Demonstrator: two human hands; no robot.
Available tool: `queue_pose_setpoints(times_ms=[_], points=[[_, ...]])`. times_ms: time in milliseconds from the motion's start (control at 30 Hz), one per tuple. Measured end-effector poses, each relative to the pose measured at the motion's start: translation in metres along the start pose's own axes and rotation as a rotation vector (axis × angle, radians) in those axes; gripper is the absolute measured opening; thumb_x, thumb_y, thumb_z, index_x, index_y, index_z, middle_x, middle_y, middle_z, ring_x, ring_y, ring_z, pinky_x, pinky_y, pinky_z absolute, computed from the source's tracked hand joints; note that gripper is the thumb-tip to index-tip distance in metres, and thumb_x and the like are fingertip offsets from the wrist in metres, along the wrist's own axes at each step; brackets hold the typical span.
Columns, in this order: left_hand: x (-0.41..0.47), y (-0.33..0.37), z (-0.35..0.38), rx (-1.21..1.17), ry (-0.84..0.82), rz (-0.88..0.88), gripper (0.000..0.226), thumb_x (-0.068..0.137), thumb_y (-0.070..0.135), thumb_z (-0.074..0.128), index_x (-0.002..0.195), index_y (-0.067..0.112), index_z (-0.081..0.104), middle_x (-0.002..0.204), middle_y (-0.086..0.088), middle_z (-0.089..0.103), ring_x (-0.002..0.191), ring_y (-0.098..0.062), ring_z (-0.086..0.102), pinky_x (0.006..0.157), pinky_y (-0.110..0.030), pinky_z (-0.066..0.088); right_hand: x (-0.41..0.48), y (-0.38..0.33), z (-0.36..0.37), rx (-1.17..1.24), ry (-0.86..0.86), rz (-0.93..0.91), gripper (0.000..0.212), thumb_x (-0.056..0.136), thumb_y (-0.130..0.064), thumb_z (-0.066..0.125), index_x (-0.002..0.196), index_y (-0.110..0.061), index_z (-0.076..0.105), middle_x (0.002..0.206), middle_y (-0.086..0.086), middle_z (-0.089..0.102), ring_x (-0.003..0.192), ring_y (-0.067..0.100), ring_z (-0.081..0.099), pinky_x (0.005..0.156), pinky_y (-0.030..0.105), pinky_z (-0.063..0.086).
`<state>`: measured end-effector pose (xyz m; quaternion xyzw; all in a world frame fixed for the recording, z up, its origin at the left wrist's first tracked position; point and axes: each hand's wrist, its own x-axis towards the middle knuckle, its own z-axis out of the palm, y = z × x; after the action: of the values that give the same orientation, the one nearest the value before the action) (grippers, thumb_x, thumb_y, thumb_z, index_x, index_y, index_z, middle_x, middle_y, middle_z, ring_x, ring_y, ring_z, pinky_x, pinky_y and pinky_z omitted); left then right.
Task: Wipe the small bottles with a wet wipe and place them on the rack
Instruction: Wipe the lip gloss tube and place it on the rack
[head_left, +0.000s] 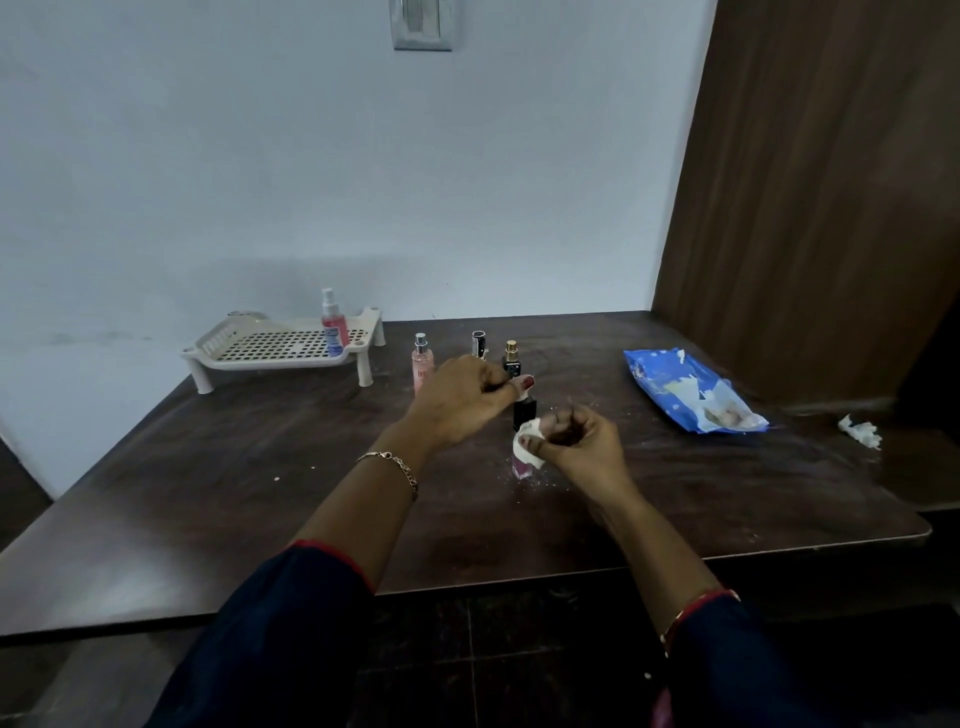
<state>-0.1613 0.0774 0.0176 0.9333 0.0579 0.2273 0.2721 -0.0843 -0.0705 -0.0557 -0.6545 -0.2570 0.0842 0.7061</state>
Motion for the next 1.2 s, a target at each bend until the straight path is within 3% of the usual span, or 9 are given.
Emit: queue_pose_setpoints(times_ms=[167, 233, 333, 500, 700, 900, 1200], points=[[0.003, 0.0, 0.002, 0.035, 0.029, -0.017, 0.055, 0.086, 0.049, 0.056, 0.045, 0.018, 0.039, 0.043, 0.003, 0.036, 0.042, -0.011, 0.035, 0.056, -0.028, 0.033, -0.002, -0.002, 0.001, 0.173, 0.014, 0.14, 0.025, 0.065, 0.012, 0.076, 0.069, -0.009, 0.063, 0.074, 0.008, 0.068, 0.067, 0.016, 0.066, 0.063, 0.027, 0.056], [0.003, 0.0, 0.002, 0.058, 0.029, -0.022, 0.052, 0.085, 0.051, 0.056, 0.046, 0.018, 0.047, 0.045, 0.001, 0.042, 0.044, -0.01, 0.039, 0.057, -0.026, 0.032, -0.003, -0.004, 0.0, 0.241, 0.006, 0.194, 0.025, 0.067, 0.014, 0.072, 0.066, -0.009, 0.063, 0.07, 0.006, 0.07, 0.064, 0.017, 0.067, 0.06, 0.027, 0.056], [0.003, 0.002, 0.001, 0.074, 0.029, -0.028, 0.044, 0.082, 0.054, 0.058, 0.051, 0.023, 0.056, 0.051, -0.001, 0.055, 0.049, -0.008, 0.047, 0.071, -0.028, 0.041, -0.002, -0.005, 0.0, 0.235, 0.012, 0.219, 0.026, 0.068, 0.014, 0.072, 0.064, -0.011, 0.064, 0.063, 0.001, 0.071, 0.06, 0.014, 0.068, 0.054, 0.024, 0.056], [0.002, 0.006, -0.001, 0.085, 0.016, -0.04, 0.037, 0.079, 0.055, 0.061, 0.058, 0.025, 0.061, 0.057, 0.004, 0.062, 0.057, -0.006, 0.054, 0.091, -0.04, 0.044, -0.004, -0.004, 0.003, 0.203, 0.043, 0.206, 0.021, 0.065, 0.012, 0.076, 0.066, -0.006, 0.064, 0.065, 0.003, 0.072, 0.063, 0.014, 0.069, 0.058, 0.023, 0.056], [0.001, 0.009, -0.002, 0.104, 0.019, -0.039, 0.038, 0.077, 0.055, 0.064, 0.069, 0.018, 0.068, 0.068, 0.002, 0.069, 0.072, -0.011, 0.063, 0.096, -0.043, 0.043, -0.004, -0.005, 0.008, 0.159, 0.107, 0.206, 0.021, 0.062, 0.004, 0.082, 0.073, 0.001, 0.065, 0.081, 0.025, 0.069, 0.067, 0.027, 0.068, 0.064, 0.031, 0.058], [0.001, 0.009, -0.002, 0.101, 0.023, -0.041, 0.034, 0.075, 0.055, 0.066, 0.065, 0.022, 0.066, 0.069, 0.004, 0.07, 0.075, -0.009, 0.063, 0.099, -0.043, 0.04, -0.001, -0.004, 0.004, 0.165, 0.059, 0.242, 0.023, 0.064, 0.004, 0.08, 0.081, 0.006, 0.066, 0.088, 0.023, 0.071, 0.075, 0.027, 0.07, 0.073, 0.035, 0.057], [0.0, 0.011, -0.003, 0.104, 0.01, -0.047, 0.03, 0.076, 0.052, 0.066, 0.06, 0.027, 0.061, 0.07, 0.008, 0.069, 0.078, -0.009, 0.064, 0.099, -0.043, 0.04, -0.001, -0.009, 0.004, 0.135, 0.049, 0.246, 0.018, 0.065, 0.005, 0.08, 0.078, 0.003, 0.068, 0.076, 0.014, 0.073, 0.07, 0.022, 0.071, 0.067, 0.029, 0.059]])
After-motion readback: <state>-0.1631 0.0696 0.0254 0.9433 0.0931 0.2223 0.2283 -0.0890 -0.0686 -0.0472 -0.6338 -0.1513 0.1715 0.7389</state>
